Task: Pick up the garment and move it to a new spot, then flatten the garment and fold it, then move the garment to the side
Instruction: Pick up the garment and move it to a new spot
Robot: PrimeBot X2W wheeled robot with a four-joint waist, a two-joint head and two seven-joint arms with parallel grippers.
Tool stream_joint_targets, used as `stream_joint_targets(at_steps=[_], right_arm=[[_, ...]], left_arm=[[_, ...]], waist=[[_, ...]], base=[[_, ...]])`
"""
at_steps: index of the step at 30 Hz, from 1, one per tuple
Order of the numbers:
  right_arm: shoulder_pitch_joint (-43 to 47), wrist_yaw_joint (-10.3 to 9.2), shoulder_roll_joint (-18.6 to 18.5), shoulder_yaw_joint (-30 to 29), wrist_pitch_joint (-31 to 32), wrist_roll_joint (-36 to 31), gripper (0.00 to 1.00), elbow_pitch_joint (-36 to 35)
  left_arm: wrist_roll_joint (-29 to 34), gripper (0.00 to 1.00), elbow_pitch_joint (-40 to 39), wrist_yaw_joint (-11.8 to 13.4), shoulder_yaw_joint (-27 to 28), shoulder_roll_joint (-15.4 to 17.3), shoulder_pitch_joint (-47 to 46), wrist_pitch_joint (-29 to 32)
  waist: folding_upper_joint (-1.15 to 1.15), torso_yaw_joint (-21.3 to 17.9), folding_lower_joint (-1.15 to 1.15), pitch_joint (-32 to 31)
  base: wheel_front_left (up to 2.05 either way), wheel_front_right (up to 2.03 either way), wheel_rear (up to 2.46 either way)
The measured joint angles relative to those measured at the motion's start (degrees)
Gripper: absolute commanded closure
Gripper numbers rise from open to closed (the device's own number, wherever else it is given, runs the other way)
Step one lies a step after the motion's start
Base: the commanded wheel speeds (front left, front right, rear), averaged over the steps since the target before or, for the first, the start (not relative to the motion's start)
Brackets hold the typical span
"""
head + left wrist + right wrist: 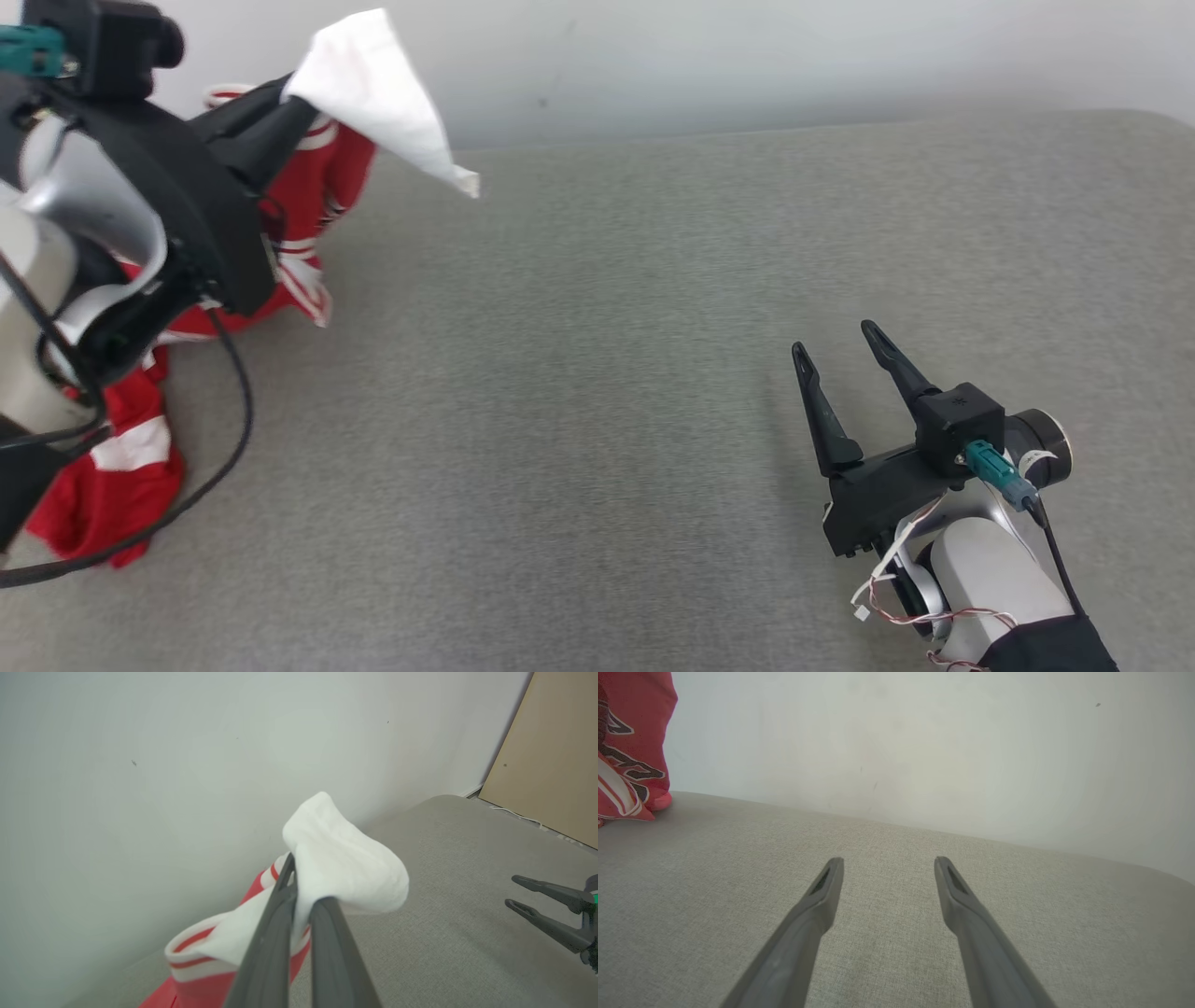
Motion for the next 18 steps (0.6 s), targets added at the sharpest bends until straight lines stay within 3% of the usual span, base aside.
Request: stream_joint_targets(at_steps=[11,18], right_arm=[[0.35,-0.11,0.49,-0.47,-0.26,0.47,0.0,-0.02],[0.43,-0.14,0.43,-1.4,-0.41,0.94,0.0,-0.36]], left_arm=[[-2.53,1.0,-5.04,0.01,-5.98,-6.46,-1.49,-2.83],[-2.99,1.0,-4.46,0.0,-10.45,-15.77,-1.24,-4.91]], waist=[[0.0,-8.57,0.0,-0.55],[0.0,-13.43,0.0,0.24]], base=[[0.0,0.0,0.0],[0.0,0.0,0.0]])
